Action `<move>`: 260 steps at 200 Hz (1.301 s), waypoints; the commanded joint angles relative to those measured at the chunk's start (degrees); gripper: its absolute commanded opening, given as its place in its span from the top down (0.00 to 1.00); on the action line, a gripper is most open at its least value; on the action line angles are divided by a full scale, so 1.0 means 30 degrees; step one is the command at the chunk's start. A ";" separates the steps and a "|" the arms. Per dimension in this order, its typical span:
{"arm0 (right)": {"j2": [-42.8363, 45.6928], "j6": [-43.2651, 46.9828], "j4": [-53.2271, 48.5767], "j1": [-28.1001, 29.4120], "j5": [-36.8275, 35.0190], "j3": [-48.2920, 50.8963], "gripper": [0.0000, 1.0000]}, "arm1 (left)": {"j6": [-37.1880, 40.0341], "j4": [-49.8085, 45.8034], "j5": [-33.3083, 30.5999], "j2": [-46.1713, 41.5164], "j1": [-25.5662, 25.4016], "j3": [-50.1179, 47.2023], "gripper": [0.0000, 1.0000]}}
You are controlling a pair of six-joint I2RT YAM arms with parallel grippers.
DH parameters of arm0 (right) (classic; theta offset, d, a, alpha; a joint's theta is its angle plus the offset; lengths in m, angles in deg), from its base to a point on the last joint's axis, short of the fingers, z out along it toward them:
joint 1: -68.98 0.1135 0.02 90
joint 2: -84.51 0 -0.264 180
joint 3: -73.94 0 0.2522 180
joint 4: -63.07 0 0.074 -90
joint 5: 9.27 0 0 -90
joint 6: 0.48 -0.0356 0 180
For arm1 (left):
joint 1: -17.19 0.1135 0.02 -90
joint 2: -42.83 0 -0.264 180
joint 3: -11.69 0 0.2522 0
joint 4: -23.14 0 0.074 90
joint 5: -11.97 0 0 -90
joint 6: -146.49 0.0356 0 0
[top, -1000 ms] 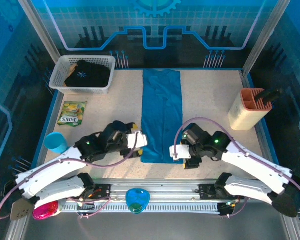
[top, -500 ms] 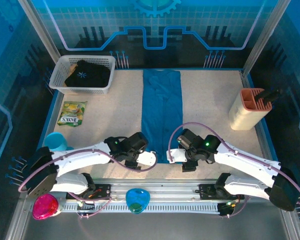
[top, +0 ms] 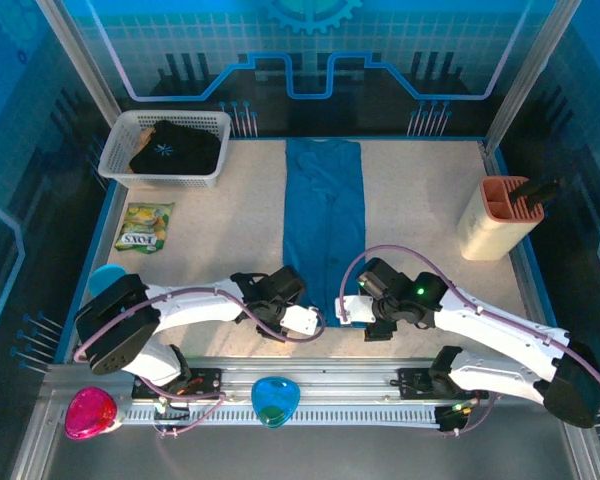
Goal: Fold and stack the t-shirts
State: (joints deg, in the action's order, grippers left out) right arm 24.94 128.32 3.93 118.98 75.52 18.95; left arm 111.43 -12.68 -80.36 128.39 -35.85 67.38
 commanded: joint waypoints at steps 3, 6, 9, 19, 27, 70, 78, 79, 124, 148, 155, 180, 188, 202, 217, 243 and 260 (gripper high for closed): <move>0.0283 -0.0221 -0.0113 0.0296 -0.0031 0.0209 0.26 | 0.0576 -0.0217 0.0580 0.0417 0.0327 0.0597 0.31; 0.0246 -0.0224 -0.0118 0.0275 -0.0025 0.0228 0.26 | 0.0583 -0.0205 0.0598 0.0494 0.0349 0.0610 0.33; 0.0230 -0.0225 -0.0107 0.0280 -0.0032 0.0233 0.26 | 0.0595 -0.0204 0.0556 0.0548 0.0362 0.0674 0.34; 0.0156 -0.0195 -0.0106 0.0279 0.0059 0.0229 0.26 | 0.0544 -0.0200 0.0434 0.0807 0.0420 0.0846 0.38; 0.0086 -0.0180 -0.0084 0.0276 0.0153 0.0268 0.26 | 0.0422 -0.0232 0.0329 0.1099 0.0452 0.1068 0.46; -0.1017 0.0031 -0.0260 0.0713 0.0683 0.0500 0.26 | -0.0490 -0.0438 -0.0257 0.2205 0.0452 0.1929 0.87; -0.1305 0.0037 -0.0238 0.0810 0.0758 0.0558 0.26 | -0.0525 -0.0521 -0.0393 0.2219 0.0437 0.1960 0.95; -0.1359 0.0040 -0.0230 0.0817 0.0764 0.0574 0.26 | -0.0527 -0.0523 -0.0409 0.2216 0.0415 0.1960 0.96; -0.3045 -0.0157 0.1306 0.0894 0.0861 0.0939 0.26 | -0.1307 -0.0347 -0.1319 0.1147 -0.0111 0.1588 1.00; -0.3315 -0.0283 0.2227 0.0678 0.1030 0.1043 0.26 | -0.1922 0.0066 -0.1985 0.0229 -0.0698 0.0962 1.00; -0.3383 -0.0276 0.2345 0.0628 0.1071 0.1080 0.26 | -0.2068 0.0186 -0.2168 0.0013 -0.0839 0.0757 1.00; -0.3559 -0.0252 0.2520 0.0342 0.1024 0.1143 0.27 | -0.2619 0.0550 -0.2821 -0.0693 -0.1115 0.0008 1.00; -0.3604 -0.0271 0.2587 0.0276 0.1007 0.1154 0.27 | -0.2774 0.0674 -0.3008 -0.0873 -0.1156 -0.0187 1.00; -0.3778 -0.0283 0.2746 0.0206 0.1111 0.1203 0.27 | -0.3010 0.0998 -0.3248 -0.1092 -0.1189 -0.0563 1.00; -0.4082 -0.0279 0.2824 0.0145 0.1121 0.1203 0.28 | -0.3208 0.1309 -0.3521 -0.1194 -0.1189 -0.0899 1.00; -0.5060 -0.0251 0.2853 -0.0055 0.0957 0.0980 0.30 | -0.3340 0.1836 -0.3962 -0.1025 -0.1194 -0.1319 1.00; -0.5853 -0.0251 0.3049 -0.0156 0.0945 0.0840 0.31 | -0.3429 0.1948 -0.3970 -0.0899 -0.1198 -0.1408 1.00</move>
State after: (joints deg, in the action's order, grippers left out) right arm 9.99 128.06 12.17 119.37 77.75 21.64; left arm 102.81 -8.25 -90.74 126.01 -39.15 64.12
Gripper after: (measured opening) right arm 0.696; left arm 0.053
